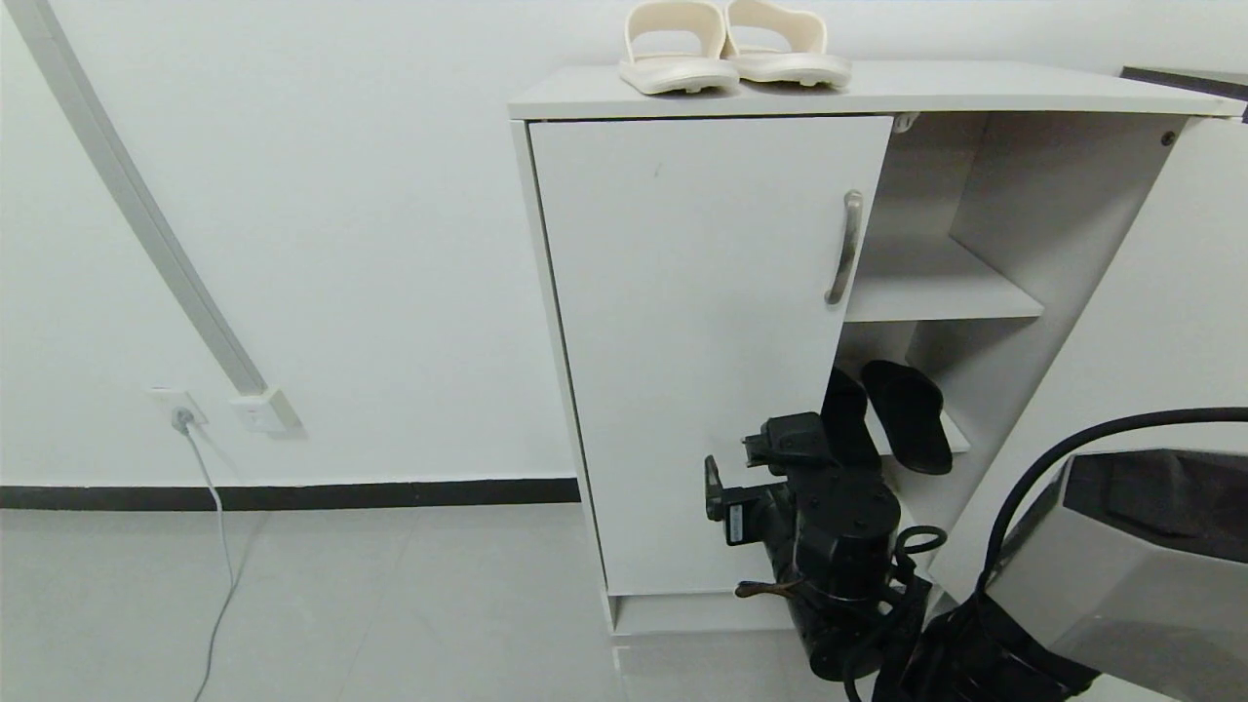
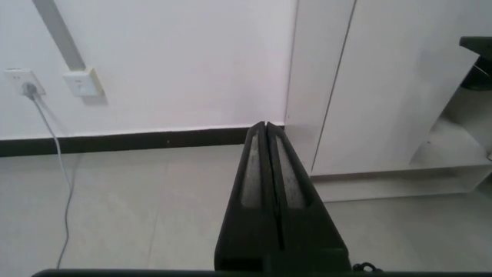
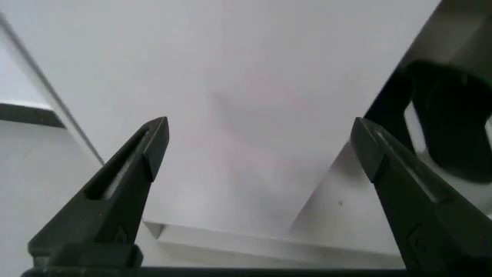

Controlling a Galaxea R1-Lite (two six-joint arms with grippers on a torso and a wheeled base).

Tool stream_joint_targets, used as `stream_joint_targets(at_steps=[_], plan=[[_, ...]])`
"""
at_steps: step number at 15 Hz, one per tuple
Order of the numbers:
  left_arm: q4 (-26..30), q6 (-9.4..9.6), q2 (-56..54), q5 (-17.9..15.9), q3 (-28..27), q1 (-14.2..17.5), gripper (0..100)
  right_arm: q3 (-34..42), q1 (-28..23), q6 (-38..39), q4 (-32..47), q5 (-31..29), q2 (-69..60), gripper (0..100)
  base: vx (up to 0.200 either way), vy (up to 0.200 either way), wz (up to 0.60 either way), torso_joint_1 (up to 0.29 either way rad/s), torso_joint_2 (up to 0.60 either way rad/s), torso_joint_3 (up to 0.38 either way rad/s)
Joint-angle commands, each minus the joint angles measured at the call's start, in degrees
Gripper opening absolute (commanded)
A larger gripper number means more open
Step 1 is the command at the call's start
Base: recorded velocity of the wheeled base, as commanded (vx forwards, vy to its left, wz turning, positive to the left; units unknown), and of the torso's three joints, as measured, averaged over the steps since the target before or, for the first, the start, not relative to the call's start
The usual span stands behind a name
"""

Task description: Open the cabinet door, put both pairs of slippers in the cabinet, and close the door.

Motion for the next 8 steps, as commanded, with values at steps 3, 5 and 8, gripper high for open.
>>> stream_joint_targets(at_steps=[3, 5, 8], plan=[[-0.01, -0.10, 0.07, 0.13, 0.00, -0.01, 0, 1.15, -0.42, -0.44, -0.72, 1.27, 0.68, 100, 0.000, 0.000, 0.00, 0.000, 0.00, 0.000], [-0.01, -0.10, 0.07, 0.13, 0.00, -0.01, 0, 1.59, -0.42, -0.44, -1.07, 1.54, 1.20, 100, 0.000, 0.000, 0.00, 0.000, 0.00, 0.000], [-0.01, -0.10, 0.07, 0.13, 0.00, -0.01, 0, 1.77, -0.42, -0.61, -2.39, 2.15, 1.91, 100, 0.000, 0.000, 0.00, 0.000, 0.00, 0.000]])
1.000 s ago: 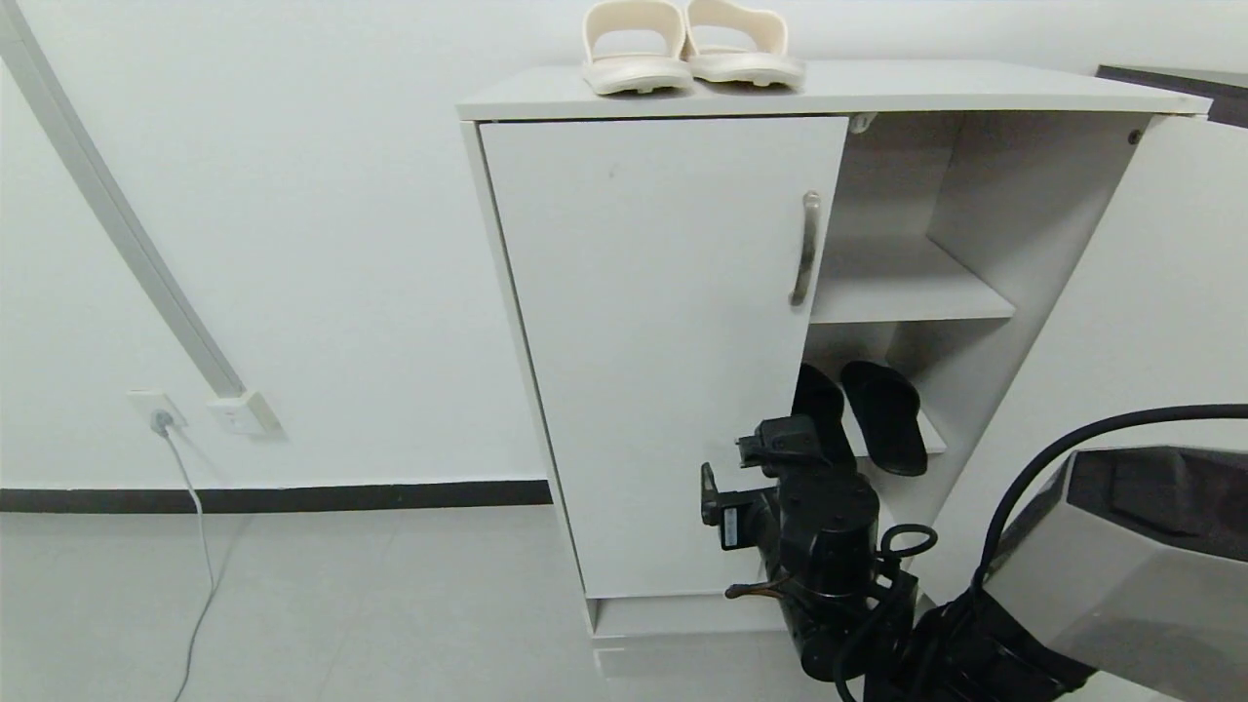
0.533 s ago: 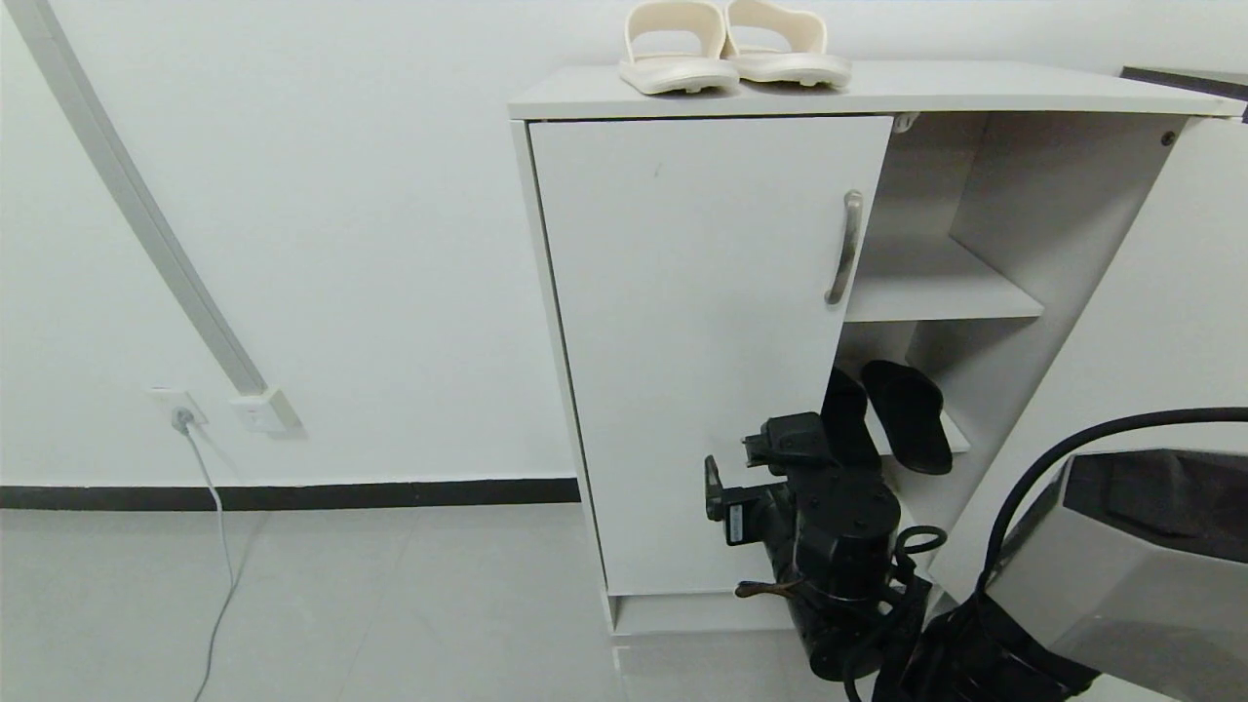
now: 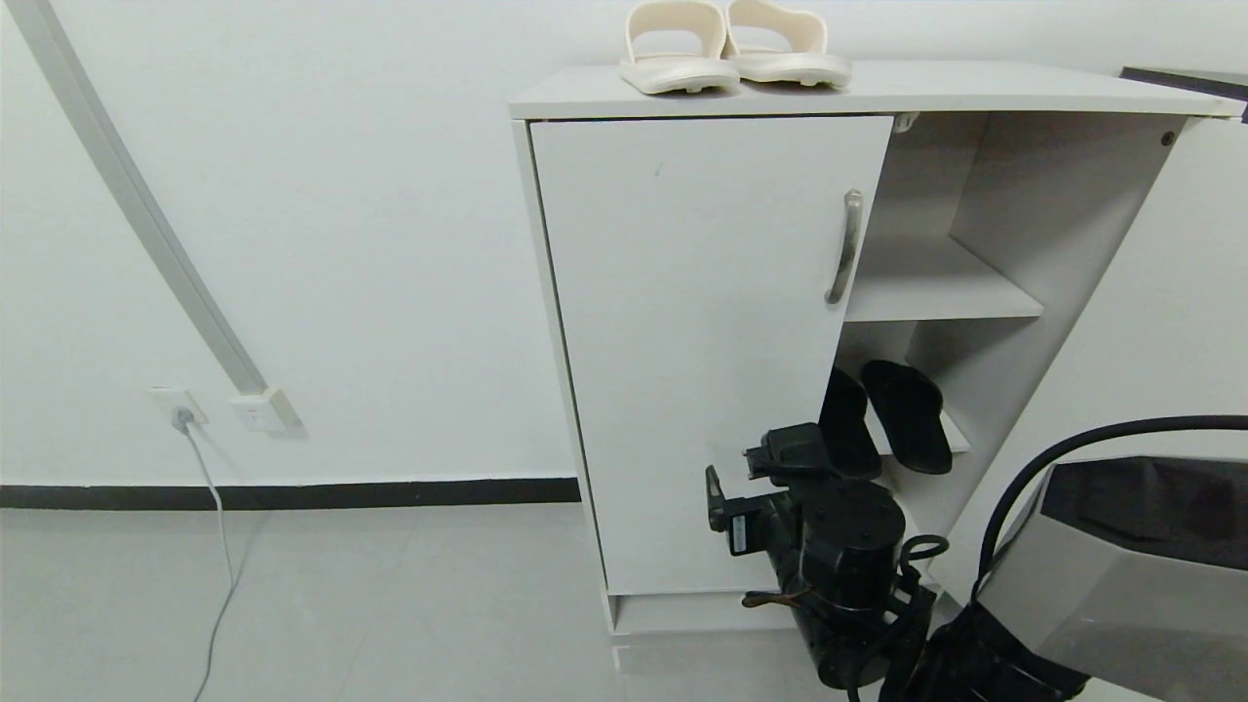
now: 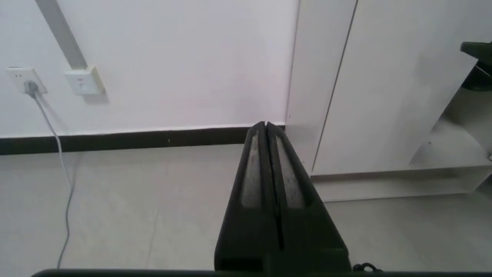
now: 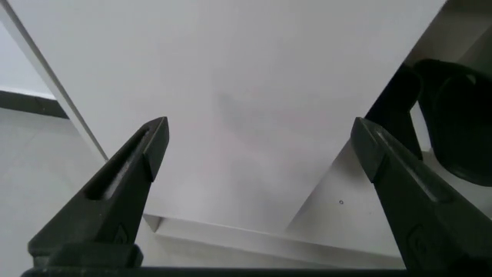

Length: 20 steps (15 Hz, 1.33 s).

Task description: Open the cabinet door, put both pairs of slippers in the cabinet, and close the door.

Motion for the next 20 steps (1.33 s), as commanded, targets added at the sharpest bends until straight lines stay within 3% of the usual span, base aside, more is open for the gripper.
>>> stream_joint_targets(at_steps=[1, 7, 20], plan=[[-0.01, 0.01, 0.07, 0.01, 0.00, 0.01, 0, 0.03, 0.03, -0.04, -0.06, 0.07, 0.65, 100, 0.000, 0.000, 0.00, 0.000, 0.00, 0.000], [-0.01, 0.01, 0.07, 0.01, 0.00, 0.01, 0, 0.03, 0.03, -0.04, 0.03, 0.07, 0.74, 100, 0.000, 0.000, 0.00, 0.001, -0.05, -0.059], [-0.01, 0.01, 0.07, 0.01, 0.00, 0.01, 0, 0.20, 0.03, -0.13, 0.12, 0.07, 0.83, 100, 0.000, 0.000, 0.00, 0.084, -0.44, -0.345]])
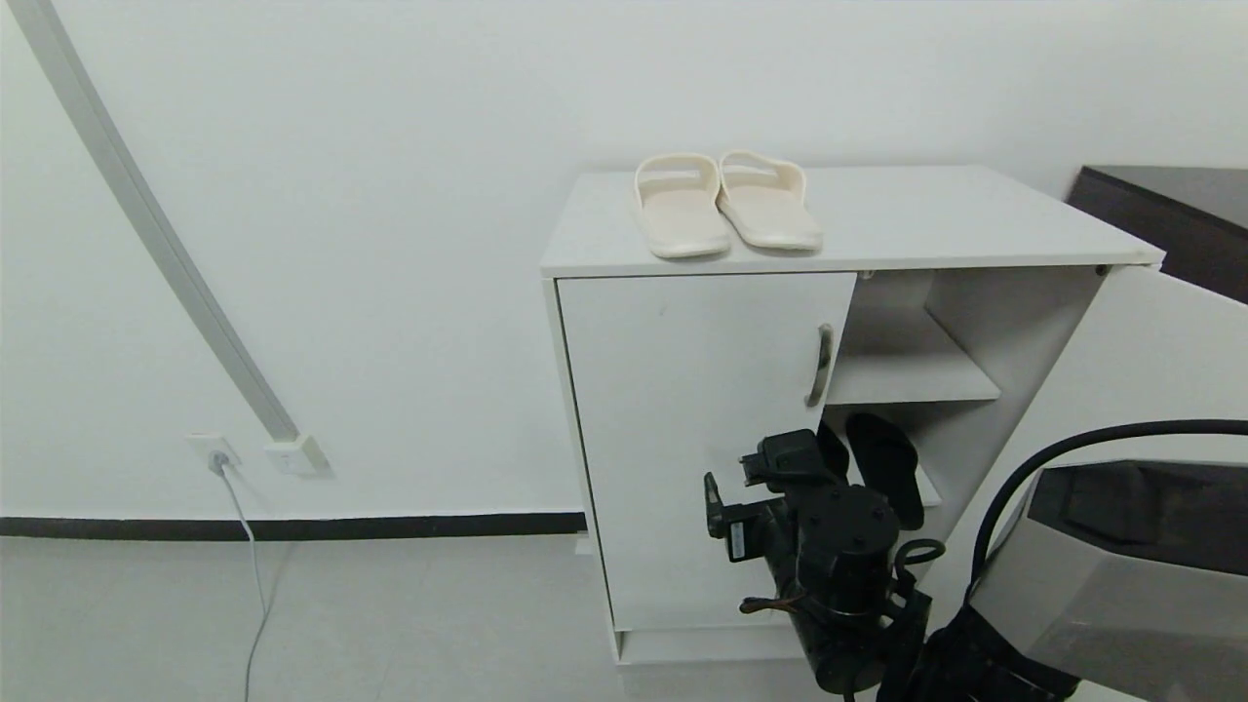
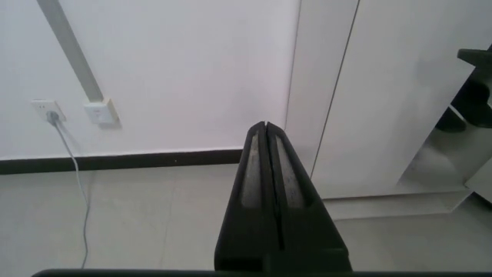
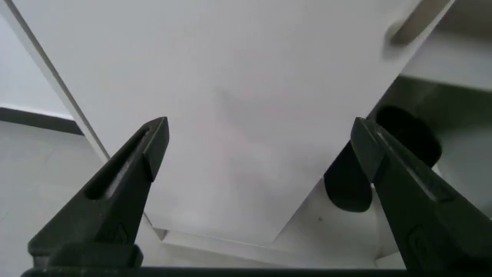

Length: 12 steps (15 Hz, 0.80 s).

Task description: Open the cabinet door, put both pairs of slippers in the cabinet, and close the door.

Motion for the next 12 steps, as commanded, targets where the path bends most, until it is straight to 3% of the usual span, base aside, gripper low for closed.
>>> stream_joint_targets(at_steps=[1, 12], plan=[[-0.01, 0.00, 0.07, 0.04, 0.00, 0.02, 0, 0.07, -0.01, 0.02, 0.01, -0.01, 0.13, 100, 0.000, 0.000, 0.00, 0.159, -0.47, -0.315], [-0.01, 0.00, 0.07, 0.04, 0.00, 0.02, 0, 0.24, 0.17, 0.02, -0.17, 0.08, 0.48, 100, 0.000, 0.000, 0.00, 0.195, -0.51, -0.317]])
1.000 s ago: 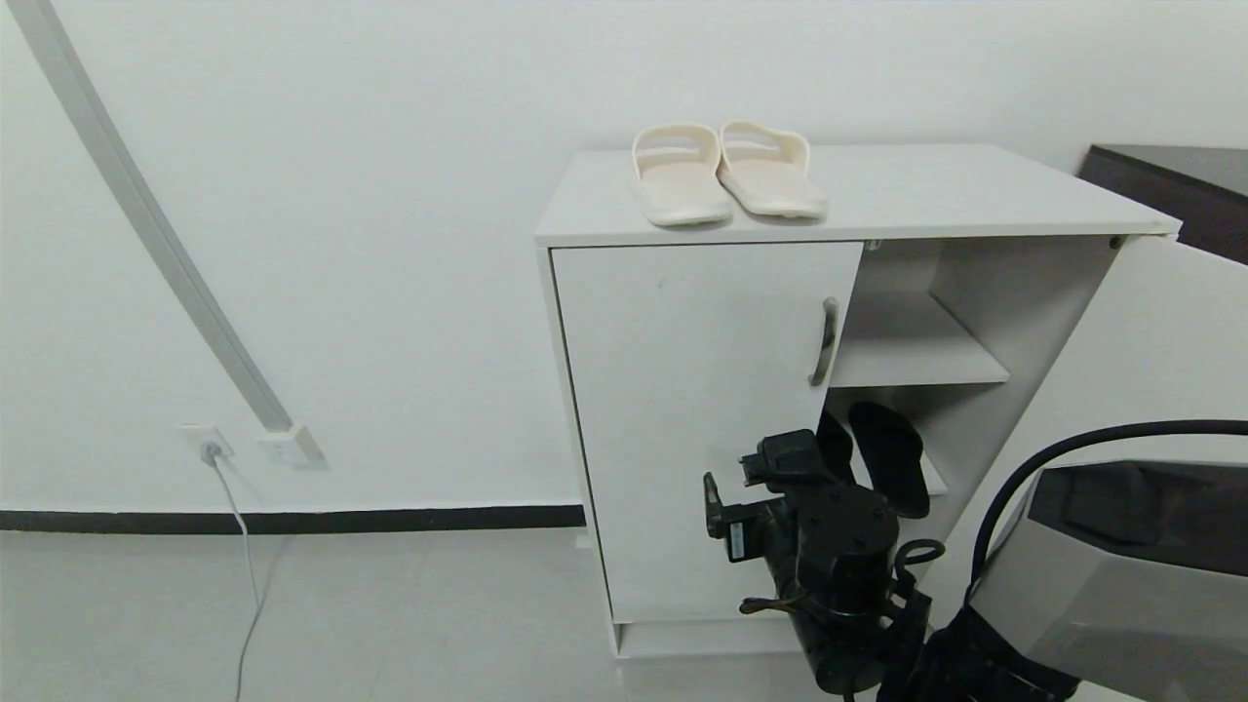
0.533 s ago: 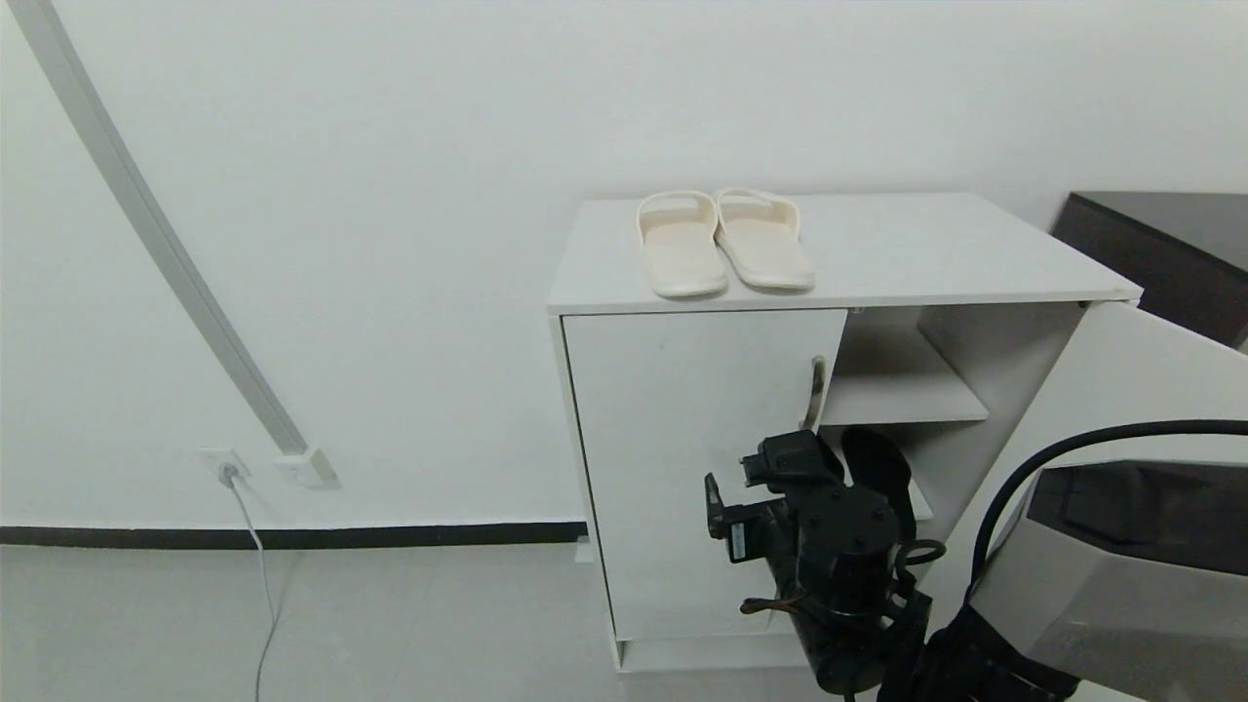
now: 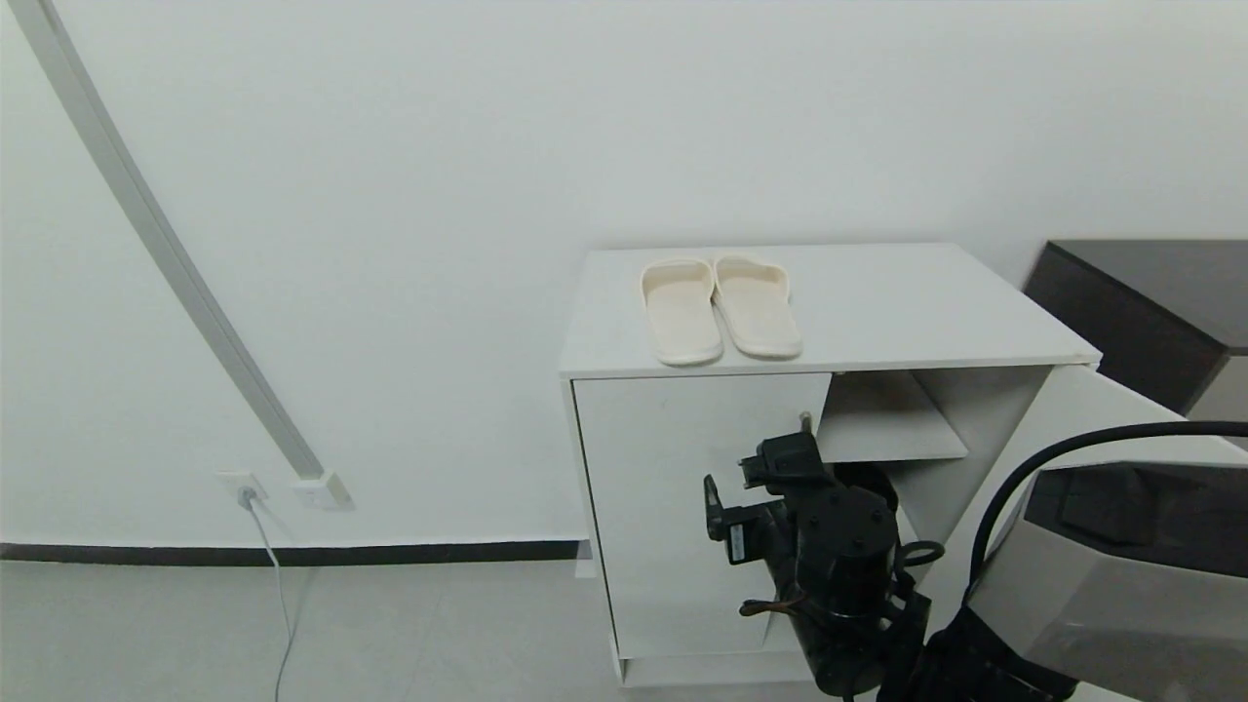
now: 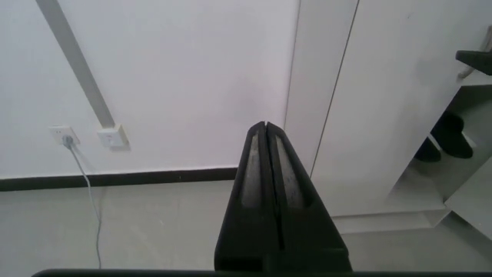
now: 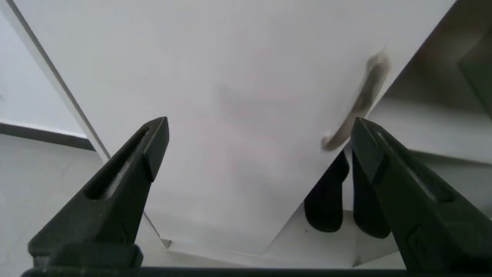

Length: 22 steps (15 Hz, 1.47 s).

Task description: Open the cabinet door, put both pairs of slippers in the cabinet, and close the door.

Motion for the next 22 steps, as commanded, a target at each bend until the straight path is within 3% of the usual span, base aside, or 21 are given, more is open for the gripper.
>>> stream_joint_targets(at_steps=[1, 7, 13, 22], plan=[[-0.01, 0.00, 0.07, 0.04, 0.00, 0.01, 0, -0.04, 0.03, 0.01, -0.06, 0.02, 0.29, 100, 0.000, 0.000, 0.00, 0.237, -0.56, -0.334], [-0.01, 0.00, 0.07, 0.04, 0.00, 0.01, 0, 0.93, 0.03, 0.01, -0.06, 0.99, 0.38, 100, 0.000, 0.000, 0.00, 0.238, -0.56, -0.311], [0.08, 0.26, 0.07, -0.23, 0.00, 0.01, 0, -2.94, -0.32, 0.19, 1.61, 3.62, -1.03, 100, 0.000, 0.000, 0.00, 0.010, -0.03, -0.013], [-0.01, 0.26, 0.07, -0.23, 0.00, 0.01, 0, -30.71, -2.43, 7.39, 43.62, 3.98, -10.61, 100, 0.000, 0.000, 0.00, 0.000, 0.00, 0.000]])
